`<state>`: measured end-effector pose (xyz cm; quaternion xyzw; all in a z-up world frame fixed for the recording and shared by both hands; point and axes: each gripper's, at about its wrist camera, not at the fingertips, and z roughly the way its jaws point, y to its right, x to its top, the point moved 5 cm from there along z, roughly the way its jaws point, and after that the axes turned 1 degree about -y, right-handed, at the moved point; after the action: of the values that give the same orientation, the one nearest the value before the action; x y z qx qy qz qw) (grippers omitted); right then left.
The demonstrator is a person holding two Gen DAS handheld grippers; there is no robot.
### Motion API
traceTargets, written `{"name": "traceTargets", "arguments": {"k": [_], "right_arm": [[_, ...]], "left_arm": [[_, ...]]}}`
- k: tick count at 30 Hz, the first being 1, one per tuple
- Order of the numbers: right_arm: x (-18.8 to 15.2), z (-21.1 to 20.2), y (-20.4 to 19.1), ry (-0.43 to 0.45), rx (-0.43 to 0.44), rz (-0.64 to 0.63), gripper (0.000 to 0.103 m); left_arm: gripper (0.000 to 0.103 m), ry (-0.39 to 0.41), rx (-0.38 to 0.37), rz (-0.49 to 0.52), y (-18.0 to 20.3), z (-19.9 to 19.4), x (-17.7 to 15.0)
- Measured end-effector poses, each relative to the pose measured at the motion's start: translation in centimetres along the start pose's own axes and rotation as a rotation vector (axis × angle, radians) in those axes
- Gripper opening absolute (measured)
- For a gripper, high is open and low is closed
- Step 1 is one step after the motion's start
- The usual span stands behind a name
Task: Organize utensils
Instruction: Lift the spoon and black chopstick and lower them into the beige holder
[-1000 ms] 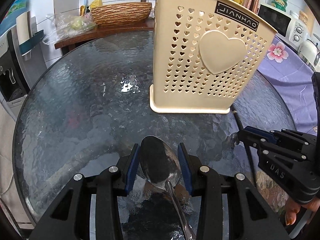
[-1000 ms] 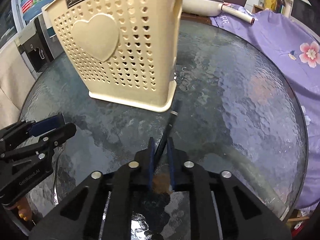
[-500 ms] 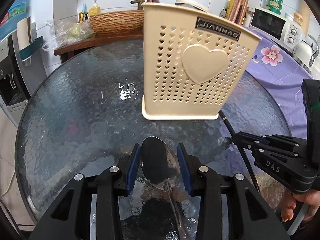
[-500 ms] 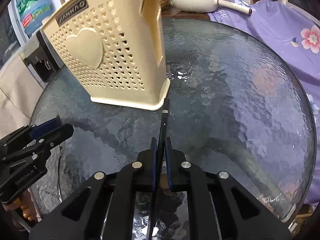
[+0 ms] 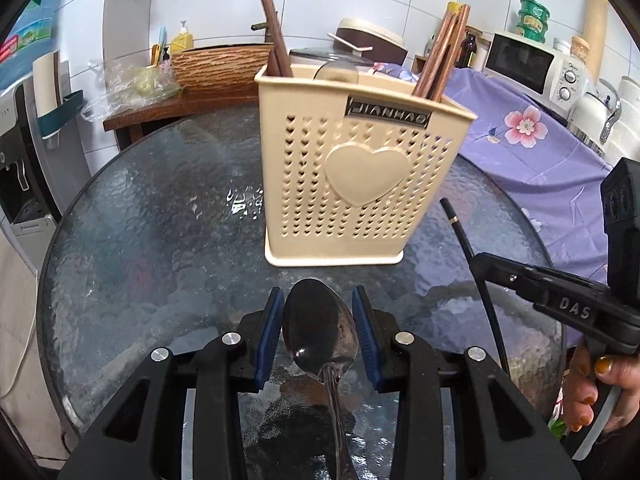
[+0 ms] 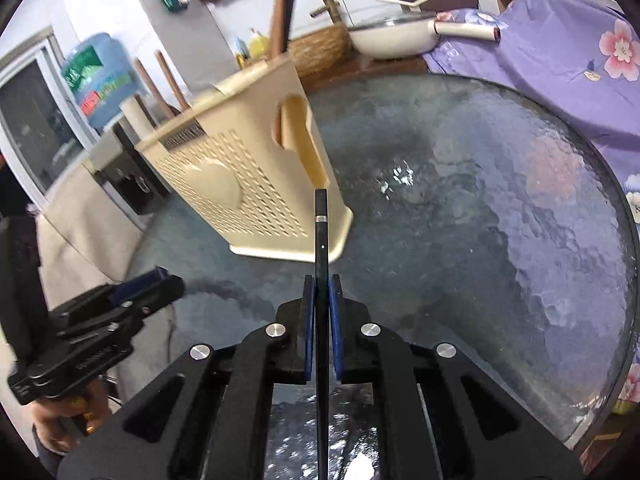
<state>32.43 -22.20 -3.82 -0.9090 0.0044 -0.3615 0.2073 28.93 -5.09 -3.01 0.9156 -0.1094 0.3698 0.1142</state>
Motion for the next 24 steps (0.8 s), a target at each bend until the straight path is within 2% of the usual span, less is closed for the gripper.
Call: {"name": "traceTargets", "arguments": {"k": [9, 15, 24], "right_arm": [[1.6, -4.8, -1.9, 0.102, 0.104, -0.035, 0.008], [2.4, -7.3, -2.7, 0.145, 0.153, -0.047, 0.008], [4.8, -10.4, -4.4, 0.209, 0.182, -0.097, 0.008]], "left_arm": [[0.034, 0.059, -0.056, -0.027, 0.5, -2.9, 1.8], [0.033, 0.105, -0.066, -0.015, 1.1, -5.0, 2.9], [0.033, 0.179, -0.072, 0.009, 1.9, -8.0, 5.1]]}}
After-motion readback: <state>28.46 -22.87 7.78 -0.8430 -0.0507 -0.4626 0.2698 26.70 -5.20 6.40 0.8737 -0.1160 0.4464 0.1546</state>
